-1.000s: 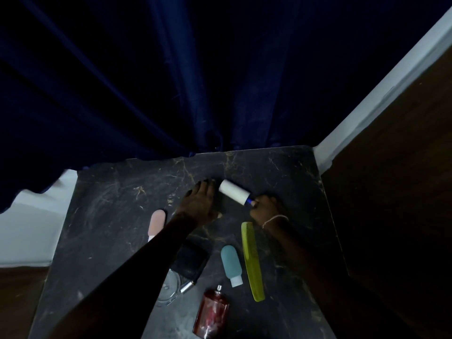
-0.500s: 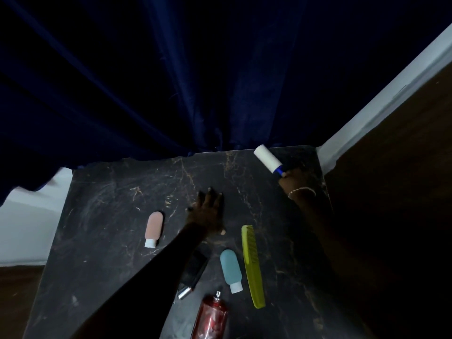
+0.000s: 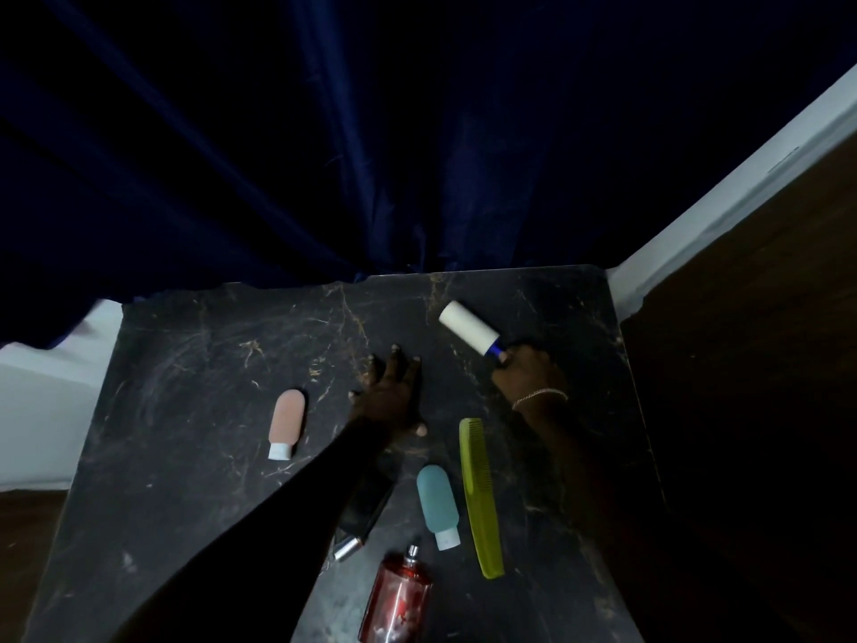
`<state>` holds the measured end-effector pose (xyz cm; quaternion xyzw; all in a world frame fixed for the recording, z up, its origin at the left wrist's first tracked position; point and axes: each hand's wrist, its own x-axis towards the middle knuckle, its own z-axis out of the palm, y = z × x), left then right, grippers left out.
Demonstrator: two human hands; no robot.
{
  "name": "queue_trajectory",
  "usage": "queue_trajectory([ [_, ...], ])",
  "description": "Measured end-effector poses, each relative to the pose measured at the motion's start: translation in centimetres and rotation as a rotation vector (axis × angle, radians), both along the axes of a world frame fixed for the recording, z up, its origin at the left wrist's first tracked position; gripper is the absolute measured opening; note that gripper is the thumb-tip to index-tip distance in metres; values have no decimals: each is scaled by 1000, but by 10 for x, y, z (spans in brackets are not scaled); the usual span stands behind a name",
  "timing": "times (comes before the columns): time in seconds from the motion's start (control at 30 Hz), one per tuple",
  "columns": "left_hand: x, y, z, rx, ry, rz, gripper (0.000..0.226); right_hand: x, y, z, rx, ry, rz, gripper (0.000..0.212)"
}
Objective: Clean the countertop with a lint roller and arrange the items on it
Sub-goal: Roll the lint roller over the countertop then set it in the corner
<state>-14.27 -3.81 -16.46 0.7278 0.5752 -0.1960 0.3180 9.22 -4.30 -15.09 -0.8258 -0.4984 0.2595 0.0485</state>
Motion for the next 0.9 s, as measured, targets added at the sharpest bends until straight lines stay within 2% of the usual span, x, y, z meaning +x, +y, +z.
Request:
queue_trajectory([
  [0.13, -1, -1, -3, -3, -10, -1, 132, 41, 25, -1, 4, -10, -138, 36],
  [0.27, -2, -1, -5, -20, -18, -15, 131, 71, 46, -4, -30, -10, -125, 38],
  [0.43, -2, -2, -10, -36, 2, -34, 128, 39, 25, -2, 16, -12, -160, 37],
  [0.7, -3, -3, -13, -20, 27, -47, 128, -29, -26, -14, 6, 30, 109, 27],
  [0.9, -2, -5, 0, -37, 3, -50, 124, -5, -10, -11, 55, -66, -41, 38],
])
